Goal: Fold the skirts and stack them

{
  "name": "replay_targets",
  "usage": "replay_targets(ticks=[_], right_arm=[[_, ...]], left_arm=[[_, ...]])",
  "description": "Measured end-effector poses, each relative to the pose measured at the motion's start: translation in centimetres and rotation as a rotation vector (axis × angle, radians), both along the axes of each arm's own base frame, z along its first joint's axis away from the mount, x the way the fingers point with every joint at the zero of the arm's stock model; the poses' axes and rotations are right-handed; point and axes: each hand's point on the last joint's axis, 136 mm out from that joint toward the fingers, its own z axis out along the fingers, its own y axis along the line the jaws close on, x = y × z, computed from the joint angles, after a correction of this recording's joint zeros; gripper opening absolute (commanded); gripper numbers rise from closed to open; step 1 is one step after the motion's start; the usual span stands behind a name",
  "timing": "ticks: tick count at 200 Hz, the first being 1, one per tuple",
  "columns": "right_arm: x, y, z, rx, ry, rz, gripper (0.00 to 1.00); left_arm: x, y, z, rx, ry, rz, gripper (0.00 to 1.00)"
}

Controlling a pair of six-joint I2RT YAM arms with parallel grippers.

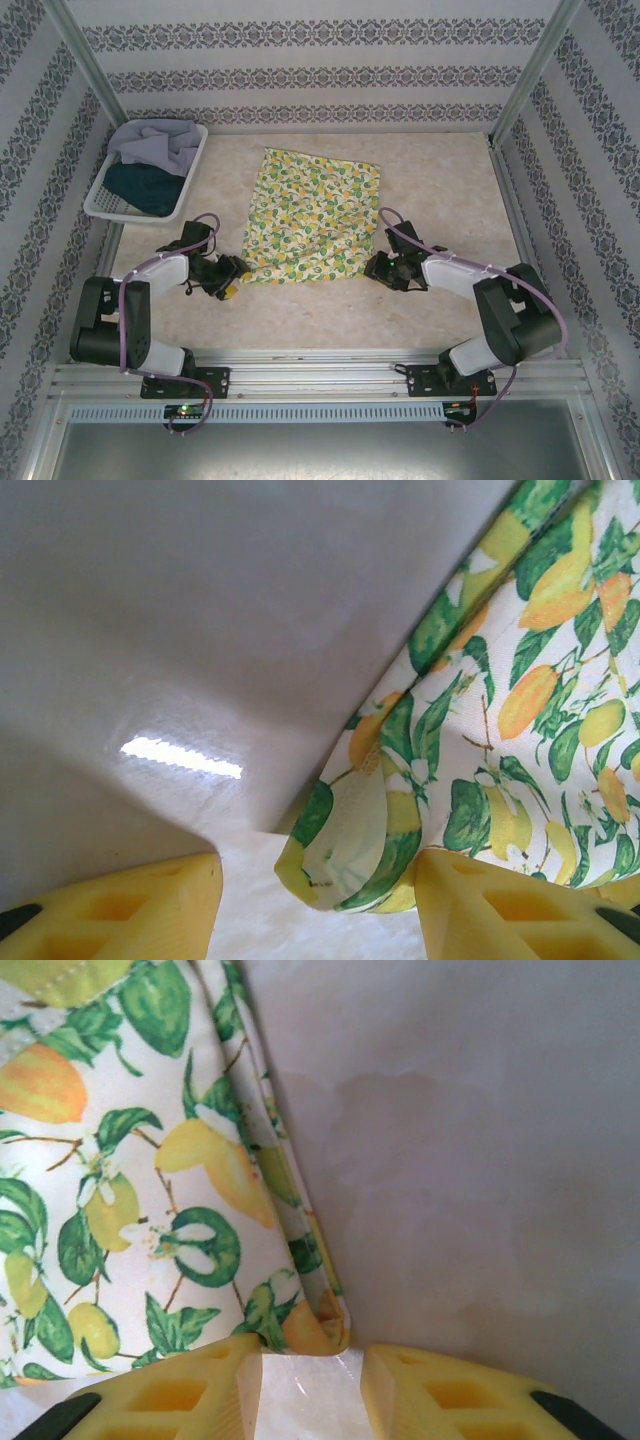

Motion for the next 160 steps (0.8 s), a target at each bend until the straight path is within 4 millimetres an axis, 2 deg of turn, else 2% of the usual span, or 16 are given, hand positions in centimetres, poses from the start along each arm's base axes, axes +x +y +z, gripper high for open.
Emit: replay_targets(ticks=[13, 29, 46, 97, 160], right_arm=[[-0.12, 0.0, -0.16, -0.024, 0.018, 0.006, 0.3], [-0.26, -0.19, -0.26, -0.055, 0.018, 0.012, 0.21], [-0.33, -0.47, -0.4, -0.07, 0.015, 0.006, 0.18], [-0.08, -0.1, 0.09, -0.049, -0.006, 0.013, 0.32], [0.1, 0.02, 0.25, -0.045, -0.007, 0.011, 0.38]], left_arm=[[0.0, 0.01, -0.02, 0.0, 0.002, 0.001, 0.55], [-0.01, 0.02, -0.02, 0.001, 0.002, 0.001, 0.55], [-0.02, 0.03, -0.04, 0.001, 0.003, 0.001, 0.55], [-0.08, 0.01, -0.29, 0.0, 0.015, 0.004, 0.54], [-0.16, 0.06, -0.68, -0.004, 0.043, 0.026, 0.49]])
